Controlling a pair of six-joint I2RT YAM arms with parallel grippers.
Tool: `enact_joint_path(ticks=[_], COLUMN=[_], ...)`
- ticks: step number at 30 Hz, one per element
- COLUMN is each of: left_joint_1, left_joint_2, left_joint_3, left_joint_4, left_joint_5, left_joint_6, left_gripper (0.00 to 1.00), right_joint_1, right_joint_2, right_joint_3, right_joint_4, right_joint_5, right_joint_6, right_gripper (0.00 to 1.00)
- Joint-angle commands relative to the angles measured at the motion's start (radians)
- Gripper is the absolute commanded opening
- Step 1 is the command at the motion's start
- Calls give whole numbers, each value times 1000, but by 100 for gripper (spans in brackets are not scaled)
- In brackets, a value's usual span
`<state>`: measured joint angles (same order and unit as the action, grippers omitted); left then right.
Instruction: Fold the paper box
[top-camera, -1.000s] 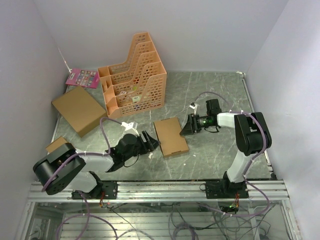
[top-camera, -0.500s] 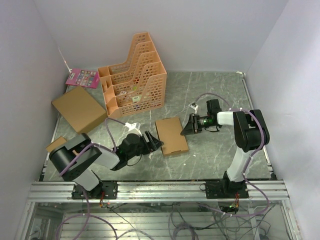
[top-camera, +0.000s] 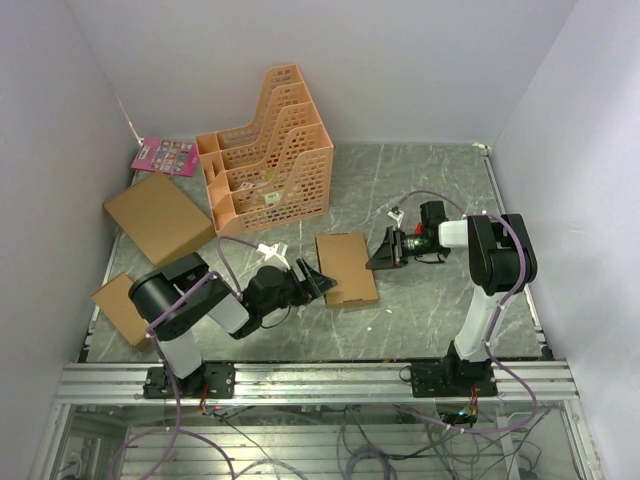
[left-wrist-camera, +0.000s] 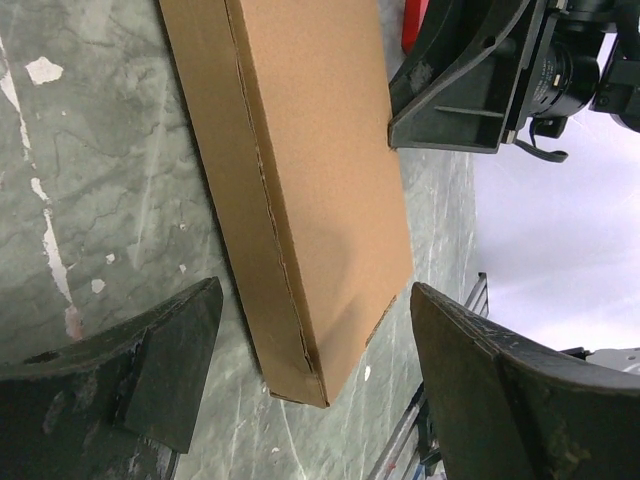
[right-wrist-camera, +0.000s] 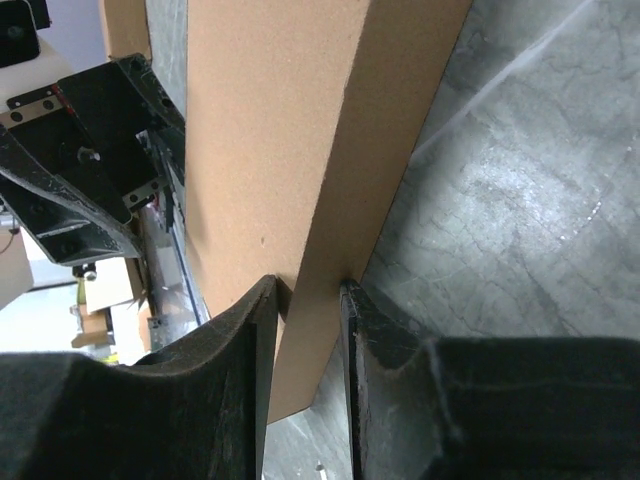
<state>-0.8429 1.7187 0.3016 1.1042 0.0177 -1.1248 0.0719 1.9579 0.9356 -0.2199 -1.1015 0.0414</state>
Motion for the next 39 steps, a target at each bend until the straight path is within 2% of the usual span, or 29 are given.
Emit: enact_joint_path(ticks=[1, 14, 20, 23, 27, 30, 33, 36, 39], left_joint_1=[4, 4, 5, 4, 5, 4, 4, 4, 4], left_joint_2=[27, 87, 143, 162, 151, 124, 81, 27, -59], left_joint_3=[22, 85, 90, 90, 102, 116, 121, 118, 116], left_joint_4=[51, 75, 188, 261, 262, 199, 130, 56, -85], left_joint_5=[18, 59, 85, 93, 99, 95, 89, 77, 59], left_joint_6=[-2, -2, -32, -52, -52, -32, -7, 25, 77], left_gripper=[87, 85, 80, 74, 59, 44, 34, 28, 27], right_joint_1=[-35, -61, -68, -68, -67, -67, -67, -74, -94], right_joint_2=[52, 87, 102, 106, 104, 96, 71, 24, -46], right_joint_3=[0, 6, 11, 13, 17, 25, 38, 59, 117], right_joint_4=[-19, -33, -46, -50, -58, -71, -92, -144, -226], right_joint_5=[115, 130, 128, 121, 98, 69, 38, -3, -31], right_joint_6=[-38, -46, -53, -58, -68, -86, -112, -160, -238], right_gripper=[28, 27, 26, 26, 27, 30, 35, 43, 54])
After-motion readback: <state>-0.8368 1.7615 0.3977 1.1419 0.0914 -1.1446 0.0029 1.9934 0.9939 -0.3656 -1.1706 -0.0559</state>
